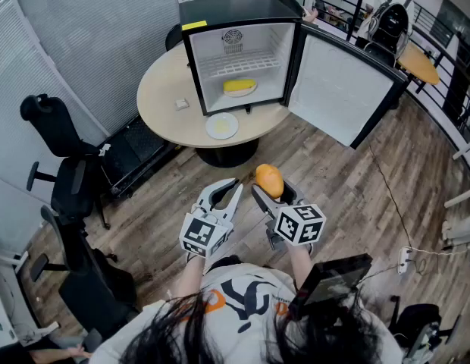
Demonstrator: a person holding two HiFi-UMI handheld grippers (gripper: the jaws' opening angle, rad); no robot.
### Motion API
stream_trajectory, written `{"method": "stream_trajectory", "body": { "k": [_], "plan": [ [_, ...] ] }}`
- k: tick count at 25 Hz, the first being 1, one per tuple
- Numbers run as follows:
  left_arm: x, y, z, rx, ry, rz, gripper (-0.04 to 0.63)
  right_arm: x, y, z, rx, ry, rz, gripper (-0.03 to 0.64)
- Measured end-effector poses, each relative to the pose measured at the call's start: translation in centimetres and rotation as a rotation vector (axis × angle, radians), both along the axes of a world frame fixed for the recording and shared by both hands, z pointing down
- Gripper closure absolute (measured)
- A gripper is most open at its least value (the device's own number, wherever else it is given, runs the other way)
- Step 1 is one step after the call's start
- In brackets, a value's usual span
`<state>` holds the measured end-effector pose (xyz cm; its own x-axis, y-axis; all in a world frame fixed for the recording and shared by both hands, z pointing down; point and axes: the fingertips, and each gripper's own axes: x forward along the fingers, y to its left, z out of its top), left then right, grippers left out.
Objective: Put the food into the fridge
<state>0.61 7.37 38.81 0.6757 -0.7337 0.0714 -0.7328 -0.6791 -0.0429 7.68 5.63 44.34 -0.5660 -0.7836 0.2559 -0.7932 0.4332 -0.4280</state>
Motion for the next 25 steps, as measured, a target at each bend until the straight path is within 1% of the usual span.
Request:
{"method": "stream_trajectory", "body": {
  "k": [4,10,17,21,25],
  "plan": [
    [-1.0,-0.2,0.9,0.000,-0.005,0.036,0.572,-1.0,-0.6,-0.2,0.000,-0.039,0.024,0.273],
    [-3.4,-1.0,1.0,-0.002,0.005,0.040,0.572,-3.0,-1.5,-0.2,0.006,-0.035,0.036,0.273],
    [-6.0,-1.6,2.1,-0.027,0.022,0.047,0.572,-5.6,-1.4,0.6,-0.007,-0.024,0.042,0.273],
    [-6.8,-1.9,2.6,-0.044,0.046,0.048,0.572,-6.5,-1.3,1.2,-0.023,-0.012,0.041,0.273],
    [-7.2,-1.9,3.1,-0.054,0.055,0.047,0.572,-7.0,-1.8,1.5,-0.033,-0.002,0.034,0.273]
  ]
}}
